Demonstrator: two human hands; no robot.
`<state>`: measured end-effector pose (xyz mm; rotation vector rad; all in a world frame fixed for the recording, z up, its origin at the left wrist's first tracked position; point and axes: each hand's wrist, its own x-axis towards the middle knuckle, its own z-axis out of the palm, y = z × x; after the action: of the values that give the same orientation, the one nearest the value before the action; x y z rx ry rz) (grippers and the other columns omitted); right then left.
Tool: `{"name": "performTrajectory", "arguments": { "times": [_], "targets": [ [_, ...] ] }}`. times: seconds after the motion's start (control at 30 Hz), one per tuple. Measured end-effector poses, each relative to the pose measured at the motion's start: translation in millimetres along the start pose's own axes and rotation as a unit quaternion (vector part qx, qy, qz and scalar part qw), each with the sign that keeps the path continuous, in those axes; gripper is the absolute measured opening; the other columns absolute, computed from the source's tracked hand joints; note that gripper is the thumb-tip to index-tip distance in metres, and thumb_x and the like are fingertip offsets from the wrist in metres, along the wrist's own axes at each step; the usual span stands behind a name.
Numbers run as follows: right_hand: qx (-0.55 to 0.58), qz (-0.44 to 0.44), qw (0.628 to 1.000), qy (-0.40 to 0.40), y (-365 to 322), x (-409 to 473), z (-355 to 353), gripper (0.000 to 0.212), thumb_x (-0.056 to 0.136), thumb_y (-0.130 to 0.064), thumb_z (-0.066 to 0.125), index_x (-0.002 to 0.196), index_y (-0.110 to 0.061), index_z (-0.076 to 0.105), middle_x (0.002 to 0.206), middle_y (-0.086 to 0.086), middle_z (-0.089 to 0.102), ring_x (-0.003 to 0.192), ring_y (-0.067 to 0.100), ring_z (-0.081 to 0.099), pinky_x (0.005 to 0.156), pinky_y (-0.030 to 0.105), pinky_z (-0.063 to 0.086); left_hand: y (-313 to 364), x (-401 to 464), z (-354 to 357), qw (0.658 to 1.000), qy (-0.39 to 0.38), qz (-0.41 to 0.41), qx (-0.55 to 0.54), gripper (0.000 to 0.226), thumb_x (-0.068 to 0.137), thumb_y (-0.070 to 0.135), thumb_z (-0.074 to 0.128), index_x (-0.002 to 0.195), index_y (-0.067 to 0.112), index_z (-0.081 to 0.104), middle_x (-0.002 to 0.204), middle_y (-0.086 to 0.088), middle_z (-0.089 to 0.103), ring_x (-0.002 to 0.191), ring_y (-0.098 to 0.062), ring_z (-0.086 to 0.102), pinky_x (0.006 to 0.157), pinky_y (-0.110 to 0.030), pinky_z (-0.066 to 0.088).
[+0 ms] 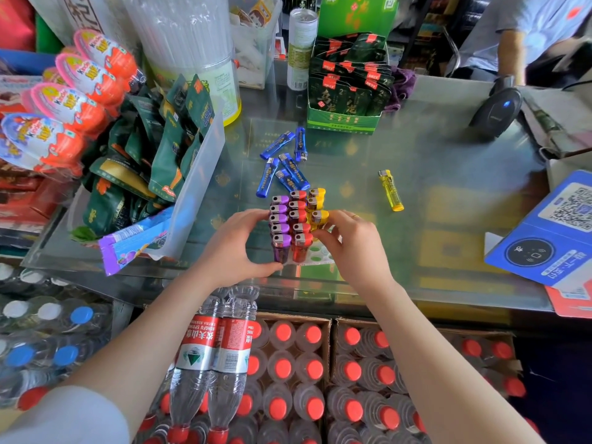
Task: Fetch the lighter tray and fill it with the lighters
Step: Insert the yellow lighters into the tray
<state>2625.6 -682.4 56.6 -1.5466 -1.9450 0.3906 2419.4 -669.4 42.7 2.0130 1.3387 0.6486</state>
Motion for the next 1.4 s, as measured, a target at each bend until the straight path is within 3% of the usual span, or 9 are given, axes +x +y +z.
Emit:
{"name": "performTrajectory", "arguments": {
  "times": [0.13, 0.27, 0.37, 0.53, 0.8, 0.93, 1.03, 1.23, 1.4],
  "targets": [
    [0.083, 0.068, 0.994, 0.024, -0.1, -0.2, -0.9, 0.015, 0.075, -0.017, 0.072, 0.08, -0.004, 0.067, 0.067, -0.006, 0.055, 0.055, 0.0, 0.047, 0.055, 0.008, 0.036, 0.2, 0.2, 0.3, 1.0, -0.001, 0.001, 0.006, 0.076, 0.055, 0.057, 0.064, 0.123, 0.029, 0.045, 0.118, 0.02, 0.045, 0.112, -0.001, 0.039, 0.092, -0.026, 0.032],
    [0.037, 0.057, 0.997, -0.025, 12.1, 0.7, -14.1, 0.038, 0.066, -0.033, 0.077, 0.095, -0.012, 0.062, 0.089, -0.009, 0.054, 0.081, 0.01, 0.046, 0.066, 0.018, 0.032, 0.0, 0.1, 0.2, 1.0, -0.003, -0.004, 0.013, 0.077, 0.055, 0.057, 0.064, 0.124, 0.029, 0.044, 0.118, 0.021, 0.044, 0.11, 0.004, 0.036, 0.089, -0.022, 0.029],
    [0.048, 0.088, 0.994, 0.03, 38.0, 6.4, -27.5, 0.034, 0.073, -0.032, 0.072, 0.1, -0.014, 0.061, 0.098, -0.004, 0.057, 0.091, 0.018, 0.05, 0.073, 0.018, 0.033, -0.7, 0.2, 0.3, 1.0, -0.004, -0.002, 0.013, 0.077, 0.055, 0.057, 0.064, 0.124, 0.029, 0.044, 0.118, 0.02, 0.044, 0.111, 0.002, 0.038, 0.09, -0.023, 0.03],
    [-0.08, 0.252, 0.96, 0.093, 74.9, 20.8, -24.7, 0.033, 0.092, -0.02, 0.047, 0.122, -0.007, 0.05, 0.129, 0.017, 0.049, 0.113, 0.038, 0.04, 0.095, 0.042, 0.034, -2.2, 1.1, 0.5, 1.0, -0.005, -0.004, 0.02, 0.079, 0.053, 0.056, 0.063, 0.124, 0.027, 0.044, 0.118, 0.019, 0.044, 0.112, -0.003, 0.039, 0.091, -0.024, 0.03],
    [-0.159, 0.22, 0.962, 0.031, 69.4, 45.5, -23.0, 0.023, 0.085, -0.007, 0.051, 0.106, 0.001, 0.055, 0.107, 0.025, 0.058, 0.101, 0.04, 0.048, 0.082, 0.042, 0.04, -2.5, 0.9, 0.4, 1.0, -0.009, -0.009, 0.014, 0.077, 0.053, 0.056, 0.064, 0.123, 0.03, 0.043, 0.117, 0.021, 0.043, 0.11, 0.001, 0.038, 0.09, -0.024, 0.03],
    [-0.069, 0.19, 0.979, 0.007, 46.0, 32.8, -20.4, 0.031, 0.08, -0.008, 0.057, 0.11, -0.002, 0.056, 0.103, 0.018, 0.061, 0.093, 0.034, 0.054, 0.078, 0.033, 0.041, -0.7, 0.8, 0.2, 1.0, -0.008, -0.008, 0.014, 0.078, 0.054, 0.057, 0.063, 0.124, 0.03, 0.043, 0.118, 0.021, 0.043, 0.111, 0.001, 0.037, 0.091, -0.025, 0.029],
    [0.052, 0.18, 0.981, 0.049, 20.9, 10.8, -24.6, 0.023, 0.079, -0.013, 0.065, 0.102, -0.008, 0.063, 0.088, 0.009, 0.064, 0.069, 0.02, 0.054, 0.063, 0.015, 0.04, -1.0, 0.9, 0.4, 1.0, -0.009, -0.007, 0.012, 0.077, 0.054, 0.057, 0.064, 0.124, 0.032, 0.042, 0.118, 0.021, 0.043, 0.112, 0.0, 0.038, 0.092, -0.026, 0.03],
    [0.145, 0.172, 0.974, 0.025, -17.1, -20.4, -11.4, 0.014, 0.078, -0.017, 0.069, 0.081, -0.008, 0.059, 0.07, 0.008, 0.067, 0.054, 0.007, 0.055, 0.051, 0.01, 0.038, -1.8, 0.4, 0.3, 1.0, -0.008, 0.001, 0.005, 0.074, 0.055, 0.056, 0.065, 0.122, 0.033, 0.043, 0.117, 0.021, 0.044, 0.112, -0.003, 0.039, 0.093, -0.029, 0.033],
    [0.119, 0.193, 0.973, 0.041, -16.9, -17.7, -0.9, 0.018, 0.076, -0.015, 0.071, 0.078, -0.002, 0.059, 0.074, 0.012, 0.07, 0.061, 0.018, 0.06, 0.056, 0.018, 0.042, -4.7, 0.5, 1.5, 1.0, 0.0, 0.012, 0.004, 0.072, 0.057, 0.053, 0.068, 0.121, 0.031, 0.046, 0.116, 0.02, 0.046, 0.112, -0.006, 0.043, 0.093, -0.029, 0.035]
  ]
}}
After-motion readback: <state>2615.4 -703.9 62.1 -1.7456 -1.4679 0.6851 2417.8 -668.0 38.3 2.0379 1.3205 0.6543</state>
